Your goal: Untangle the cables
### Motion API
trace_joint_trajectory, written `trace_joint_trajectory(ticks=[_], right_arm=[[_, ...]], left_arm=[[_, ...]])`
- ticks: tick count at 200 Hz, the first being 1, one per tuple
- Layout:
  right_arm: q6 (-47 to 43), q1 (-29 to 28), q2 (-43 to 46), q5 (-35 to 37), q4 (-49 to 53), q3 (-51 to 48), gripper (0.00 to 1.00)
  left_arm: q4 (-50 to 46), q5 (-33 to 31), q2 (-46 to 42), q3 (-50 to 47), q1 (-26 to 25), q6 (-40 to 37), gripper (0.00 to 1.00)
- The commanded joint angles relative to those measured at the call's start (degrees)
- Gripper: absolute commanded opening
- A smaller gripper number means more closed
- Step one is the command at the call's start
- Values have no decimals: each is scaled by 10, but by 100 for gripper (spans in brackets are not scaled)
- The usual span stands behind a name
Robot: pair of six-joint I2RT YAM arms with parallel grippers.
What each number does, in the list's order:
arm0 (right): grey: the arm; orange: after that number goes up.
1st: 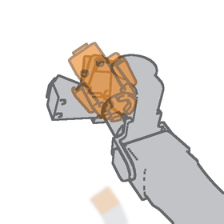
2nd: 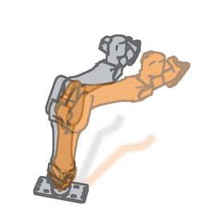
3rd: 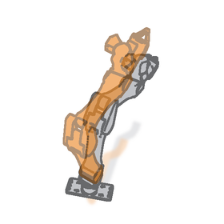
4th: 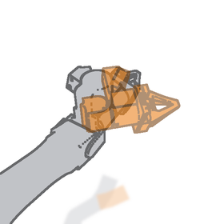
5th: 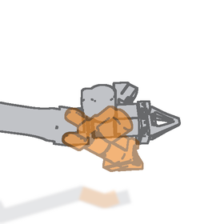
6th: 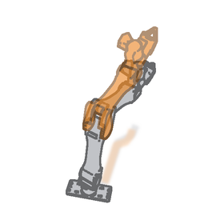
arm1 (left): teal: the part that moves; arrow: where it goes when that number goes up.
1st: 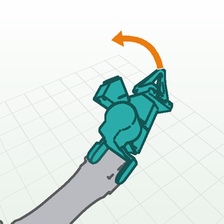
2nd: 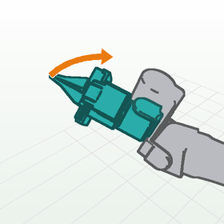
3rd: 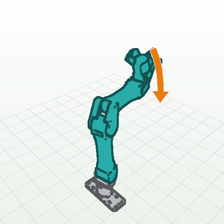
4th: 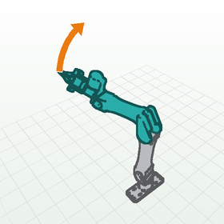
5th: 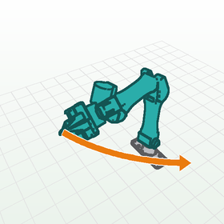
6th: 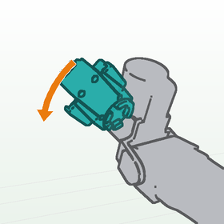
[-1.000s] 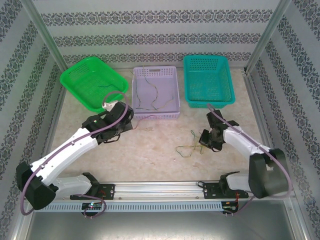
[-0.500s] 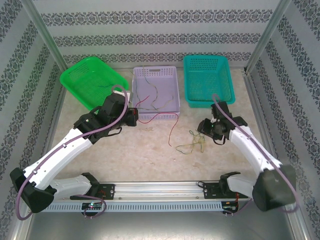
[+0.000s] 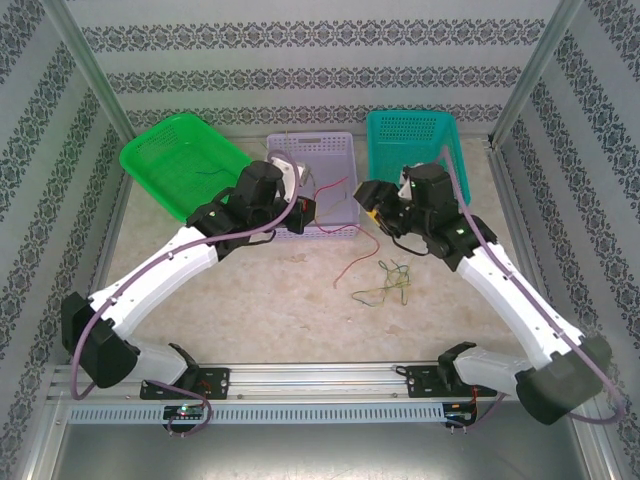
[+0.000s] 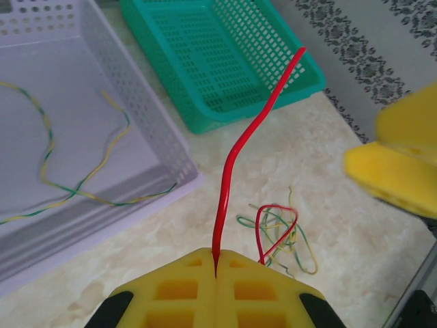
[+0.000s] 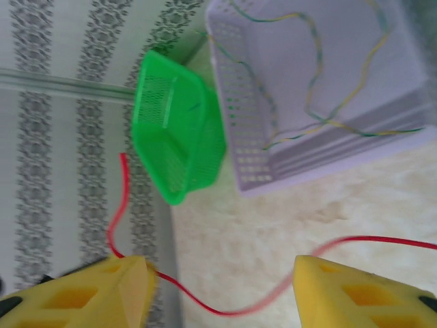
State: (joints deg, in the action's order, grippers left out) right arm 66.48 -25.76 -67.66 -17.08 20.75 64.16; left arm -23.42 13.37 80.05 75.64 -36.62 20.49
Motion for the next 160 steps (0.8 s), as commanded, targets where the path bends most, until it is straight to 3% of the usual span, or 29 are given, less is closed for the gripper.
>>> trace_joint_trajectory(ticks=[1,59,95,125,133,140,153,160], right_arm=[[106,-9,-21,4,-96,30,59],[136,-12,-75,13,-93,62,52],[128,-10,-93,22,-88,87,31],[117,3,-100,29,-86,91,0],[108,10,-99,35,-83,95,0],[100,20,-98,37,-81,99,0],[84,42,-98,36,-66,116,0],[75,58,-100,33,-61,128,0]], left_arm=[[46,36,15,29,4,-7,0],[73,57,56,60,-13,9,0],[77,65,76,76,-21,12,0],[80,72,89,91,-28,17,0],[78,71,92,98,-29,22,0],[73,64,96,104,-29,29,12],[50,38,101,125,-29,44,47],[30,10,101,136,-29,57,57]])
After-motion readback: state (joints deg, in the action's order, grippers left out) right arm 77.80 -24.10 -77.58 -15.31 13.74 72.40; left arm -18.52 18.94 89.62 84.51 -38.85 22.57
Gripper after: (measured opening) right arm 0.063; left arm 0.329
